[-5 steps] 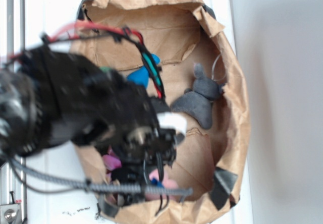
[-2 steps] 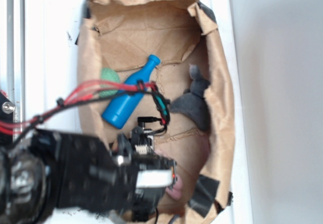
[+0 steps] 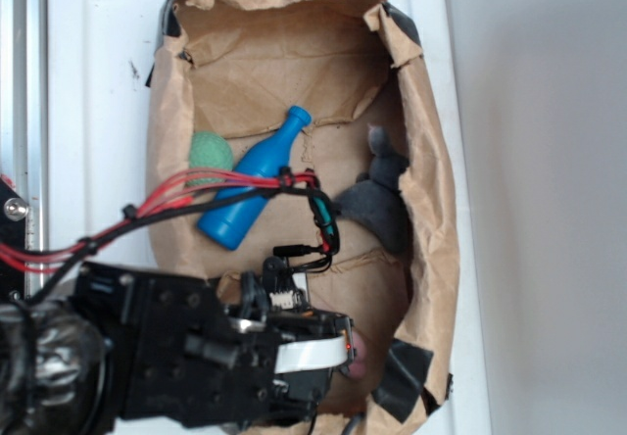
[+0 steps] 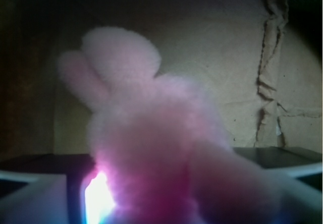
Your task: Grab the pink bunny.
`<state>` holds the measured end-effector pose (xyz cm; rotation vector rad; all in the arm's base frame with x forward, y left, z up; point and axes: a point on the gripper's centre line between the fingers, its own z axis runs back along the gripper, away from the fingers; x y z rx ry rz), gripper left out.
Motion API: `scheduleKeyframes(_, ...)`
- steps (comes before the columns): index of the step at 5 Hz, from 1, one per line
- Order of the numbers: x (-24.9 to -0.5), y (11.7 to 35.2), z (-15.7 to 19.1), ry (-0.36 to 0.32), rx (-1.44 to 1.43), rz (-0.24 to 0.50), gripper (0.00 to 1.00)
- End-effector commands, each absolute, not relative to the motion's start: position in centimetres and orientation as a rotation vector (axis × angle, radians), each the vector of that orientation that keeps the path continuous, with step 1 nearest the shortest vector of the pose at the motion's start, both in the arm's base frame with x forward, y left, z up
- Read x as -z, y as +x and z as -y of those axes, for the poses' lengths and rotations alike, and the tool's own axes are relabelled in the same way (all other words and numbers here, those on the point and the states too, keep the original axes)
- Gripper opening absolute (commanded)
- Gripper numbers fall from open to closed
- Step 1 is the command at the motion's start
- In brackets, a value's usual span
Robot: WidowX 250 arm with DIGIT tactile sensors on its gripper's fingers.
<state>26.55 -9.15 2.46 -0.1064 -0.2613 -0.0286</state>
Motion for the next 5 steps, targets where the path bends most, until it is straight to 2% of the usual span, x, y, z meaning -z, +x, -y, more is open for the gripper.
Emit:
scheduleKeyframes(1,-10.9,27.0,4.2,-0.153,-0.086,0.258,0.0)
scheduleKeyframes(2,-14.9,27.2,0.3,-0.109,-0.175,0.232,0.0)
scheduleKeyframes(3,-17.6,27.5,-2.0,-0.07,-0.241,0.237,0.0)
scheduleKeyframes(5,-20.9,28.1,-4.8,0.016,-0.411,0.307,0.0)
